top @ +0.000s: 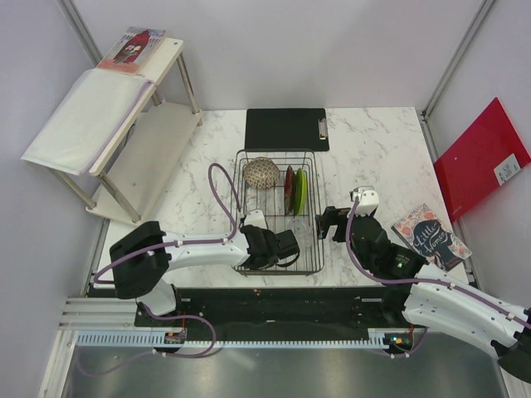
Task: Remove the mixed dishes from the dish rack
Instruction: Pick up the cup from the dish rack.
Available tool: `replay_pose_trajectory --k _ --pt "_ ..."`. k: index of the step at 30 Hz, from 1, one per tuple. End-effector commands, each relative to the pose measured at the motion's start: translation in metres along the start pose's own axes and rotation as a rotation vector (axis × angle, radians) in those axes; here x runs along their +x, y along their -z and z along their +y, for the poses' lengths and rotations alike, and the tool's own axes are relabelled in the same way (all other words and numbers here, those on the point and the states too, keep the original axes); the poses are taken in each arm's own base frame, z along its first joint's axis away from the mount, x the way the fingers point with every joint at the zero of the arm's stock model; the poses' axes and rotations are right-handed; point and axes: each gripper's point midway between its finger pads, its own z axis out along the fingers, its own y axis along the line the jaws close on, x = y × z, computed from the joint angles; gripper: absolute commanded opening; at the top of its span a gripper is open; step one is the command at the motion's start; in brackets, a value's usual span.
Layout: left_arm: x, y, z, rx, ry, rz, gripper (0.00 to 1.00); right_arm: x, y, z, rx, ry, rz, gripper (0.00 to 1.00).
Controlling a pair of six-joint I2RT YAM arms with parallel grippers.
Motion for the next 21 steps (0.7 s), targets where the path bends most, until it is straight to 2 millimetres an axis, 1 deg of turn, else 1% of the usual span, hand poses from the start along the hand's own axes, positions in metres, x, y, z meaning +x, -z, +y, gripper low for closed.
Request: replay_pose_trajectory --k 1,3,5,8,9,11,12,13,15,16,18,19,20,21 --pt "-0.011 0.01 0.006 -0.004 -0.033 -0.031 0.02 -0.005 -0.001 0.002 -0.001 -0.019 -0.022 0.98" --pt "-0.014 0.013 0.004 0.01 -0.059 -0.036 0.02 -0.006 -0.001 0.002 -0.001 -0.022 -0.025 0.98" --pt "-0.021 0.02 -0.004 0.035 -0.135 -0.047 0.02 -0.008 0.0 0.003 -0.007 -0.025 -0.029 0.98" --pt "-0.034 0.035 -0.01 0.079 -0.195 -0.1 0.02 -0.011 0.002 0.004 -0.013 -0.029 -0.033 0.98" --pt "-0.045 0.046 -0.012 0.114 -0.183 -0.134 0.02 -0.015 0.003 0.006 -0.018 -0.035 -0.038 0.98" --pt "-0.056 0.06 -0.013 0.154 -0.211 -0.174 0.02 -0.018 0.005 0.007 -0.022 -0.037 -0.04 0.98" --pt "-0.065 0.068 -0.013 0.171 -0.209 -0.206 0.02 -0.023 0.006 0.008 -0.028 -0.044 -0.049 0.98" --pt "-0.076 0.082 -0.012 0.213 -0.216 -0.233 0.02 -0.025 0.007 0.009 -0.03 -0.048 -0.052 0.98" --pt "-0.088 0.095 -0.012 0.25 -0.224 -0.273 0.02 -0.031 0.009 0.011 -0.036 -0.058 -0.06 0.98" --pt "-0.097 0.109 -0.011 0.288 -0.24 -0.3 0.02 -0.033 0.01 0.013 -0.042 -0.063 -0.062 0.98" --pt "-0.106 0.125 -0.011 0.339 -0.247 -0.325 0.02 -0.038 0.012 0.015 -0.05 -0.072 -0.066 0.98" --pt "-0.111 0.132 -0.013 0.369 -0.293 -0.343 0.02 -0.04 0.012 0.016 -0.052 -0.081 -0.07 0.98" --pt "-0.118 0.148 -0.014 0.434 -0.29 -0.365 0.02 -0.042 0.013 0.017 -0.055 -0.087 -0.071 0.98" --pt "-0.116 0.155 -0.016 0.484 -0.312 -0.359 0.02 -0.046 0.015 0.018 -0.06 -0.098 -0.08 0.98"
